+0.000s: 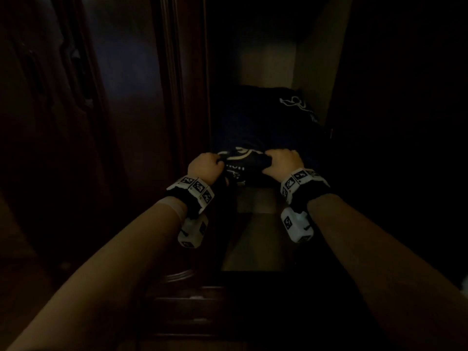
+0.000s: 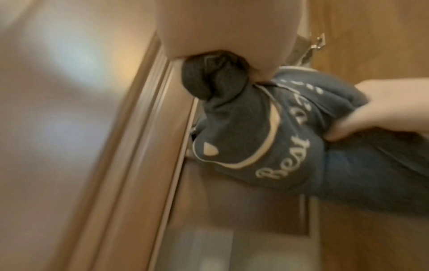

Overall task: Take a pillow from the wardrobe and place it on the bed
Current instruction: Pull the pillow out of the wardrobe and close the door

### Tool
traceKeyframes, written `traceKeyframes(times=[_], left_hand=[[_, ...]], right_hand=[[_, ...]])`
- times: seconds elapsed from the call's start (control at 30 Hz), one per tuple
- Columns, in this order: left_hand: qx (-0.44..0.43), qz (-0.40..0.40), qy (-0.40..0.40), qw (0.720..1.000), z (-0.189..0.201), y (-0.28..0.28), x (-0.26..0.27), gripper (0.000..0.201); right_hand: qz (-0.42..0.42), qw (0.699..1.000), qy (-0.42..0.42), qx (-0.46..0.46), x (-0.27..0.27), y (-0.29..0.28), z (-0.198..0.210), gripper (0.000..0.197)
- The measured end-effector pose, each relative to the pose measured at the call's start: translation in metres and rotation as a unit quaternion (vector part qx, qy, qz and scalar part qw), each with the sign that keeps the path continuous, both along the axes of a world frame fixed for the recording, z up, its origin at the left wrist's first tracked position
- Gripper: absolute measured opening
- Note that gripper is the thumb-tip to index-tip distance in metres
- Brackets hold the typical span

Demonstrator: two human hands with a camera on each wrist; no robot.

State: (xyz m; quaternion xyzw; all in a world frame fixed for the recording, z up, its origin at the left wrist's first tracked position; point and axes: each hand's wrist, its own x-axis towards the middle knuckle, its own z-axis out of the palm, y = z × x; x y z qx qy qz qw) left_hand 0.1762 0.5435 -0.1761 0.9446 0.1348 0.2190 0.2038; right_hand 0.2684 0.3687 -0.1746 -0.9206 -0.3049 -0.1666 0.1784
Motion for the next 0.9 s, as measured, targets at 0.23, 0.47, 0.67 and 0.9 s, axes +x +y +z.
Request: traceKeyframes(times=[0.23,0.47,0.67,0.9], left_hand=[[-0.389,-0.06,0.112,0.912,0.0,-0.014,-0.046,0.022],[-0.481,-0.011,0.182,0.858,0.007,-0.002,-0.023,0.077],[-0.479,-0.02,0.109,0.871,0.008,0.004,0.048,0.095],[-0.502,-0.027,0.104,0.858,0.024,0.018,0.115,0.091]], right_hand=[[0.011,0.99,0.138,0.007,-0.041,-0.034,-0.023,0.025],[-0.029,0.981,0.155,-0.112,-0.022,-0.035,-0.029,0.043],[0.005,0.908,0.383,-0.167,0.017,-0.012,-0.01,0.02],[-0.23,0.908,0.141,0.319,0.107,-0.019,0.027,0.069]])
